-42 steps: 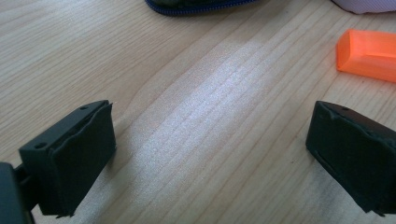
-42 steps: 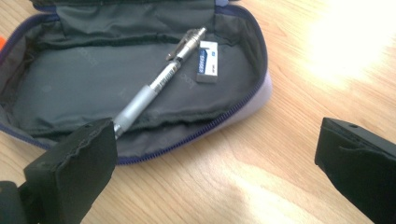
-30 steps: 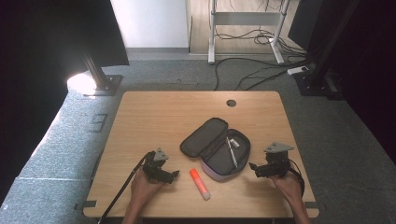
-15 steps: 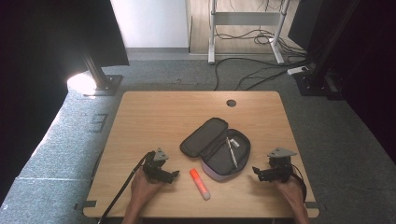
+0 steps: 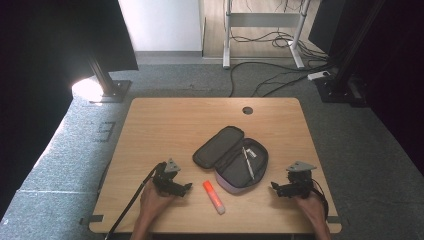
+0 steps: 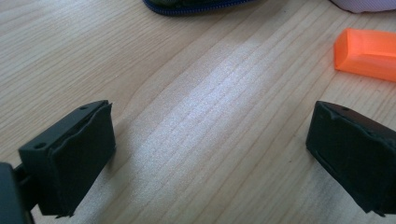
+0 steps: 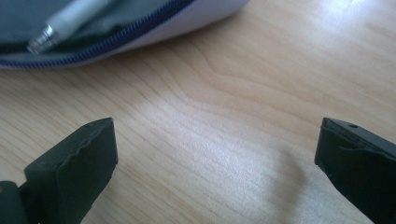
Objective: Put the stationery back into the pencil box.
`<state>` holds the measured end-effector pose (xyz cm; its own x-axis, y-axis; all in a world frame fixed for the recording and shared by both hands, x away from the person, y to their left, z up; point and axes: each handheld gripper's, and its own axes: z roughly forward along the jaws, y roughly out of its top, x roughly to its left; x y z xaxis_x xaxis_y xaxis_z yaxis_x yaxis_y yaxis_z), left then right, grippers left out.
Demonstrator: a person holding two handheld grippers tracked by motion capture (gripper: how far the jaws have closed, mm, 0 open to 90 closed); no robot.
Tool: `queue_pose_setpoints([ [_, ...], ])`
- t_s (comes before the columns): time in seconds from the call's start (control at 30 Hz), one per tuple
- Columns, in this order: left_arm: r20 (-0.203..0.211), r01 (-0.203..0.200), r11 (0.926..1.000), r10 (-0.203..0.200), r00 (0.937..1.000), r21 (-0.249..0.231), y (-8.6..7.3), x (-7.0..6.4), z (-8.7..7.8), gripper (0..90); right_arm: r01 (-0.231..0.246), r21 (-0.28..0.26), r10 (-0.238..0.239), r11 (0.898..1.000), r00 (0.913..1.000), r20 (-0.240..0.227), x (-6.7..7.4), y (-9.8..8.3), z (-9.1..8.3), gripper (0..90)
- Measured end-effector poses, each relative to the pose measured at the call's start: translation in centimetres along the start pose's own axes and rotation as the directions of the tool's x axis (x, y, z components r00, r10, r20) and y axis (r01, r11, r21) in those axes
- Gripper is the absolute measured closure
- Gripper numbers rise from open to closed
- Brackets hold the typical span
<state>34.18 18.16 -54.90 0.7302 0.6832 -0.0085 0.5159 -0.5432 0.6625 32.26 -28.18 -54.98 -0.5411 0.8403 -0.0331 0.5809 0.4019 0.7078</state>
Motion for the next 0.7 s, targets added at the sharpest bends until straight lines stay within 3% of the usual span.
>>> queue_pose_setpoints([
  [0.07, 0.000, -0.001, 1.0000, 0.001, 1.0000, 0.001, 0.0, 0.0, 0.0, 0.9, 0.001, 0.016, -0.001, 1.000, 1.0000, -0.004, 0.0, -0.2, 0.3, 0.0],
  [0.13, 0.000, -0.002, 1.0000, 0.002, 1.0000, 0.001, 0.0, 0.0, 0.0, 0.9, -0.028, 0.003, 0.028, 1.000, 0.9989, -0.037, -0.1, -0.5, 0.4, 0.0],
  [0.53, -0.003, -0.014, 0.9999, 0.014, 0.9999, 0.009, 0.1, -0.4, -0.4, 3.4, -0.029, -0.010, 0.029, 1.000, 0.9990, -0.035, -0.2, -0.7, 0.4, 0.0],
  [0.7, 0.034, -0.016, 0.9995, 0.017, 0.9993, -0.026, 0.7, -0.9, -1.3, 3.9, -0.029, -0.010, 0.029, 1.000, 0.9990, -0.035, -0.2, -0.7, 0.4, 0.0],
])
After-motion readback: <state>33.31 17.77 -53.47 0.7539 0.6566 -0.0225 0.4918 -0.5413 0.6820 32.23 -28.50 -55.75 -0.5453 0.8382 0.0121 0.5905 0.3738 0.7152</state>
